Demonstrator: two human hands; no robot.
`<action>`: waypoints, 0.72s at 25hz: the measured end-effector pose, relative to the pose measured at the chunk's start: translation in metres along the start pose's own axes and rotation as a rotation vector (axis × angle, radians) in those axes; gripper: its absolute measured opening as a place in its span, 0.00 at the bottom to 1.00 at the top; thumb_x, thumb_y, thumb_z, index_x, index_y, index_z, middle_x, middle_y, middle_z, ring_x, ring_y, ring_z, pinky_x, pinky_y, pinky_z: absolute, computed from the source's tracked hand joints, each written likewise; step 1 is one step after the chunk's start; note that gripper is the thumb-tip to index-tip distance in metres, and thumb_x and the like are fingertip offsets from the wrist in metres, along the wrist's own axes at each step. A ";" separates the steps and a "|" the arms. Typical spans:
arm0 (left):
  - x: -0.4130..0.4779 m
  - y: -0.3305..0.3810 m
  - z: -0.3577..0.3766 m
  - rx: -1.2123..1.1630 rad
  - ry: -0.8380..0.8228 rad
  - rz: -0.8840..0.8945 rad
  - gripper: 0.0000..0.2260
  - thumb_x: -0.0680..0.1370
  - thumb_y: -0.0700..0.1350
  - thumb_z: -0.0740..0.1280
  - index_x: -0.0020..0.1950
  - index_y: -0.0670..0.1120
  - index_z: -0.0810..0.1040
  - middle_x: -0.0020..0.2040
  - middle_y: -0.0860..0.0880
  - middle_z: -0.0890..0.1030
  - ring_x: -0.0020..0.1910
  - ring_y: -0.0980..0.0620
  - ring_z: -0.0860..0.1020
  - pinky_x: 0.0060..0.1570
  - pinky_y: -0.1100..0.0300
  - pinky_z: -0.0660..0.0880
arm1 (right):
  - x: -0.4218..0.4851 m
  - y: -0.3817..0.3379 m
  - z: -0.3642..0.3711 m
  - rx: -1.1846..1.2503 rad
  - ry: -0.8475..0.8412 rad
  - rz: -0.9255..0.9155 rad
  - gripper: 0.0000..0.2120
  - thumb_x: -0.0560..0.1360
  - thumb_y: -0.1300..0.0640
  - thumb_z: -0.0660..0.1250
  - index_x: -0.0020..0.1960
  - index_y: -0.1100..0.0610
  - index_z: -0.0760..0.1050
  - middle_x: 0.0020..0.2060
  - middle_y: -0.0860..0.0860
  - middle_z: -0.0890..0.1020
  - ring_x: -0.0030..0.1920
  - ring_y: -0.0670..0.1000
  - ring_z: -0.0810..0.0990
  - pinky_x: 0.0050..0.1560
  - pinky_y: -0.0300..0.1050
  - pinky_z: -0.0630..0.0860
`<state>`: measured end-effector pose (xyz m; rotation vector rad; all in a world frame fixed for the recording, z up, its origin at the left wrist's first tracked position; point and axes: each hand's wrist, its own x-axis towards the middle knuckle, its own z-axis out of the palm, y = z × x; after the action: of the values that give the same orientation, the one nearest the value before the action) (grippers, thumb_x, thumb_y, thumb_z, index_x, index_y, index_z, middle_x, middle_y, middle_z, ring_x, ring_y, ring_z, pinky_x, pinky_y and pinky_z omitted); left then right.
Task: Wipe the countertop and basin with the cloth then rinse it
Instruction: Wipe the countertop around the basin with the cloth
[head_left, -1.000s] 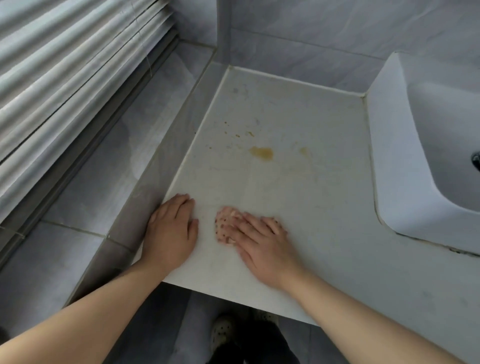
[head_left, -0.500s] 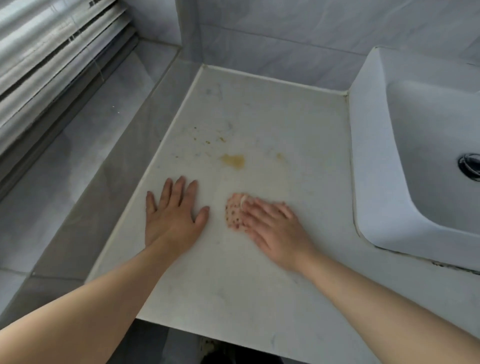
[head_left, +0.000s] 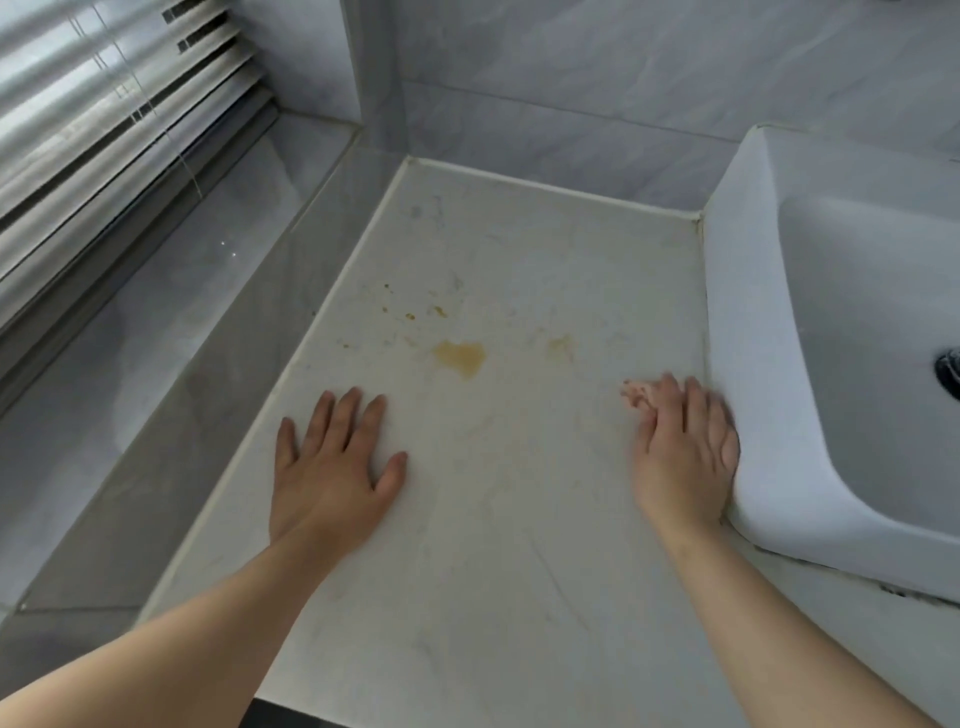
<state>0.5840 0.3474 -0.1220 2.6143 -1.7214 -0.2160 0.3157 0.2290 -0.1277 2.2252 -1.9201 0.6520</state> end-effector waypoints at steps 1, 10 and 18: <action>0.000 0.000 0.000 0.005 0.000 0.000 0.37 0.67 0.65 0.32 0.76 0.57 0.43 0.77 0.54 0.45 0.75 0.54 0.40 0.72 0.49 0.37 | 0.003 0.006 0.007 -0.042 -0.104 0.045 0.21 0.77 0.52 0.52 0.66 0.58 0.70 0.64 0.58 0.75 0.65 0.60 0.69 0.64 0.54 0.62; 0.001 0.000 -0.003 0.022 -0.013 0.012 0.36 0.68 0.64 0.32 0.76 0.55 0.43 0.77 0.53 0.45 0.75 0.52 0.40 0.71 0.48 0.36 | 0.043 -0.072 0.047 0.340 -0.168 -0.432 0.18 0.69 0.56 0.55 0.54 0.53 0.79 0.49 0.51 0.84 0.49 0.57 0.81 0.49 0.47 0.71; 0.044 -0.019 -0.008 -0.084 0.114 0.127 0.35 0.69 0.64 0.48 0.68 0.46 0.69 0.71 0.45 0.68 0.70 0.46 0.62 0.66 0.54 0.56 | 0.084 -0.074 0.057 0.132 -0.304 -0.014 0.23 0.75 0.56 0.53 0.69 0.52 0.67 0.69 0.57 0.69 0.68 0.58 0.66 0.61 0.53 0.66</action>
<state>0.6196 0.3143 -0.1207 2.3990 -1.7904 -0.1328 0.4087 0.1446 -0.1313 2.5449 -2.0465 0.4729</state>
